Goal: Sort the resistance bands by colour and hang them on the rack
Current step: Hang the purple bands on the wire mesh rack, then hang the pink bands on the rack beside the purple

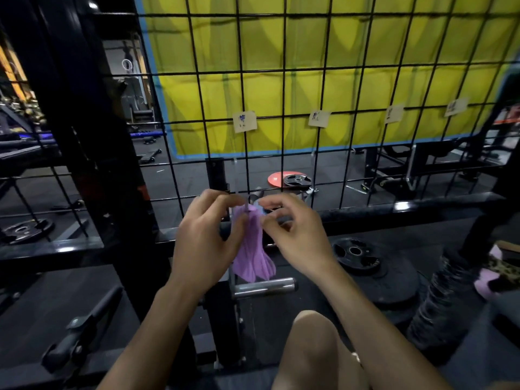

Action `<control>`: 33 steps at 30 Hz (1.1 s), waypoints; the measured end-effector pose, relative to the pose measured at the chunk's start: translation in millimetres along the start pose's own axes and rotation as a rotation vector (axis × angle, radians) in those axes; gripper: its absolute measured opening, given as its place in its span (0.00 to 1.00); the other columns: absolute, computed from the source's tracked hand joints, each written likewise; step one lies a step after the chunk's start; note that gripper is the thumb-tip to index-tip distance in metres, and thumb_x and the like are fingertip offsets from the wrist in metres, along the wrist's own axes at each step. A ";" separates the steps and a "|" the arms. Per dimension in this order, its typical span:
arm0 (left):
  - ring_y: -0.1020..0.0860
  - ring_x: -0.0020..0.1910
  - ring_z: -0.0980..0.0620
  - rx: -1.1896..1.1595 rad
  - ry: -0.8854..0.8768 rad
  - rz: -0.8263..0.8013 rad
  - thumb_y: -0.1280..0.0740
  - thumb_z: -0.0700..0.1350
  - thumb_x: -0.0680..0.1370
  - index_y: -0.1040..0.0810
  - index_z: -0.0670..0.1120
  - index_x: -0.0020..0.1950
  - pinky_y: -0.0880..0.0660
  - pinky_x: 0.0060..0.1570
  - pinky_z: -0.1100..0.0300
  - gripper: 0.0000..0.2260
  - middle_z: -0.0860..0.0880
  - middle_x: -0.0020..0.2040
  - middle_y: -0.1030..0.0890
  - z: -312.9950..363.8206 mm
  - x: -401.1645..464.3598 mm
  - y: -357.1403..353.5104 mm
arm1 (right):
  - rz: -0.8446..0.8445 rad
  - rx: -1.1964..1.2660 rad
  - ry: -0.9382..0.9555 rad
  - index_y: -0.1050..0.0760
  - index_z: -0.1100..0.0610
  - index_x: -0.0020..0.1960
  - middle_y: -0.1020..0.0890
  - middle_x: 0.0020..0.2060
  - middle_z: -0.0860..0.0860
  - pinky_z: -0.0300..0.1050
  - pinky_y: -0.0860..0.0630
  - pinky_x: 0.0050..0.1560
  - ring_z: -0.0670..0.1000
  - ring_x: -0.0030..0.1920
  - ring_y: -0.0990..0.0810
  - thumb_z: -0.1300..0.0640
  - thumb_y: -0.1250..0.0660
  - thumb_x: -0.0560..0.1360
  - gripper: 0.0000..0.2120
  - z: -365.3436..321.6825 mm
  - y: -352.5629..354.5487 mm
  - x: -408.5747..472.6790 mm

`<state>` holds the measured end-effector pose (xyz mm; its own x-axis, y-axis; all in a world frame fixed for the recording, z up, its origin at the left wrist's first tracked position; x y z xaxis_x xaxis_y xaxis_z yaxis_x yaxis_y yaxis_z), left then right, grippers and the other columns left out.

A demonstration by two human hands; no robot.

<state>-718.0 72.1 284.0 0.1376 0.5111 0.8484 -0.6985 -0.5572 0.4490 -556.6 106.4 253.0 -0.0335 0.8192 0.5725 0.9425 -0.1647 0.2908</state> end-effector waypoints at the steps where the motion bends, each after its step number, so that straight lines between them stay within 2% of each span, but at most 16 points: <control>1: 0.23 0.48 0.51 -0.014 -0.041 0.016 0.29 0.42 0.79 0.18 0.44 0.54 0.25 0.47 0.55 0.05 0.51 0.51 0.21 11.7 0.0 -0.4 | 0.017 0.006 -0.008 0.19 0.52 0.55 0.17 0.52 0.43 0.32 0.25 0.44 0.42 0.47 0.18 0.62 0.30 0.77 0.09 1.3 10.1 -3.2; 4: 0.22 0.49 0.52 -0.138 -0.117 -0.041 0.30 0.40 0.79 0.17 0.46 0.53 0.25 0.51 0.54 0.05 0.53 0.50 0.21 47.2 3.7 -28.7 | 0.081 0.001 -0.012 0.19 0.53 0.54 0.16 0.49 0.44 0.37 0.24 0.45 0.45 0.46 0.18 0.64 0.30 0.77 0.09 5.4 51.8 -15.0; 7: 0.25 0.44 0.61 -0.315 -0.123 -0.232 0.29 0.41 0.78 0.18 0.52 0.54 0.26 0.49 0.61 0.08 0.58 0.47 0.23 86.4 5.8 -92.2 | 0.127 -0.112 -0.035 0.19 0.53 0.53 0.16 0.49 0.46 0.41 0.22 0.49 0.47 0.48 0.17 0.63 0.30 0.77 0.08 20.2 112.5 -35.9; 10: 0.23 0.43 0.62 -0.475 -0.152 -0.438 0.30 0.43 0.79 0.18 0.54 0.54 0.27 0.44 0.67 0.07 0.60 0.45 0.22 137.7 -3.1 -166.0 | 0.198 -0.254 -0.131 0.20 0.51 0.52 0.16 0.47 0.46 0.42 0.21 0.50 0.46 0.48 0.17 0.60 0.30 0.78 0.06 48.0 192.5 -73.7; 13: 0.22 0.43 0.65 -0.561 -0.179 -0.633 0.30 0.44 0.79 0.19 0.54 0.52 0.30 0.43 0.74 0.05 0.63 0.43 0.21 194.4 -23.3 -241.0 | 0.285 -0.402 -0.288 0.20 0.47 0.52 0.16 0.46 0.42 0.40 0.22 0.50 0.42 0.47 0.17 0.55 0.30 0.78 0.05 78.8 279.4 -132.0; 15: 0.22 0.41 0.64 -0.599 -0.245 -0.733 0.29 0.43 0.78 0.18 0.52 0.51 0.30 0.42 0.74 0.05 0.61 0.41 0.20 239.0 -40.6 -286.4 | 0.351 -0.464 -0.416 0.20 0.47 0.54 0.16 0.46 0.42 0.38 0.23 0.50 0.40 0.47 0.18 0.55 0.29 0.78 0.06 97.9 335.6 -181.1; 19: 0.21 0.40 0.62 -0.645 -0.404 -0.967 0.29 0.45 0.78 0.18 0.53 0.50 0.26 0.43 0.69 0.04 0.60 0.40 0.20 331.3 -82.6 -370.0 | 0.511 -0.552 -0.638 0.19 0.50 0.51 0.16 0.45 0.45 0.33 0.24 0.46 0.41 0.43 0.18 0.59 0.29 0.77 0.06 124.6 430.7 -283.6; 23: 0.24 0.37 0.65 -0.676 -0.514 -1.149 0.30 0.45 0.78 0.17 0.51 0.50 0.29 0.41 0.73 0.03 0.61 0.38 0.22 412.4 -119.4 -436.2 | 0.626 -0.620 -0.849 0.20 0.51 0.49 0.16 0.42 0.45 0.30 0.26 0.41 0.39 0.39 0.18 0.62 0.29 0.77 0.07 153.1 499.3 -369.1; 26: 0.24 0.41 0.62 -0.591 -0.569 -1.281 0.32 0.48 0.80 0.19 0.55 0.50 0.24 0.47 0.63 0.02 0.60 0.41 0.20 461.0 -148.8 -486.1 | 0.749 -0.650 -0.979 0.20 0.52 0.49 0.16 0.42 0.49 0.39 0.24 0.43 0.46 0.40 0.17 0.63 0.28 0.75 0.07 183.9 544.4 -416.0; 28: 0.20 0.44 0.58 -0.597 -0.526 -1.333 0.31 0.47 0.79 0.18 0.52 0.50 0.22 0.51 0.59 0.03 0.56 0.44 0.16 487.1 -162.0 -515.4 | 0.860 -0.654 -1.042 0.18 0.56 0.51 0.15 0.44 0.52 0.48 0.21 0.49 0.53 0.44 0.16 0.62 0.27 0.75 0.06 207.3 571.3 -438.5; 31: 0.18 0.51 0.50 -0.621 -0.394 -1.400 0.31 0.47 0.79 0.20 0.48 0.59 0.24 0.54 0.60 0.10 0.49 0.50 0.15 516.6 -180.3 -560.9 | 0.984 -0.578 -1.121 0.19 0.58 0.56 0.15 0.45 0.54 0.58 0.19 0.54 0.59 0.47 0.15 0.57 0.26 0.74 0.12 245.8 598.9 -456.6; 33: 0.20 0.54 0.46 -0.598 -0.316 -1.443 0.33 0.49 0.80 0.25 0.46 0.65 0.24 0.54 0.56 0.14 0.45 0.53 0.16 531.4 -193.4 -588.3 | 1.040 -0.564 -1.142 0.20 0.58 0.59 0.14 0.47 0.55 0.59 0.19 0.53 0.59 0.47 0.15 0.52 0.25 0.74 0.17 260.9 610.4 -455.0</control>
<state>39.5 -46.7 4.7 0.9791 0.1671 -0.1162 -0.0121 0.6174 0.7866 120.6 -223.7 -30.0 0.9866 0.1498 -0.0640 0.1605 -0.8275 0.5380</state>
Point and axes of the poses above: each hand's wrist, its own x-axis towards the middle knuckle, its own y-axis out of the back of the hand, z = x × y, the point moved 9 cm from there along x, towards the middle knuckle
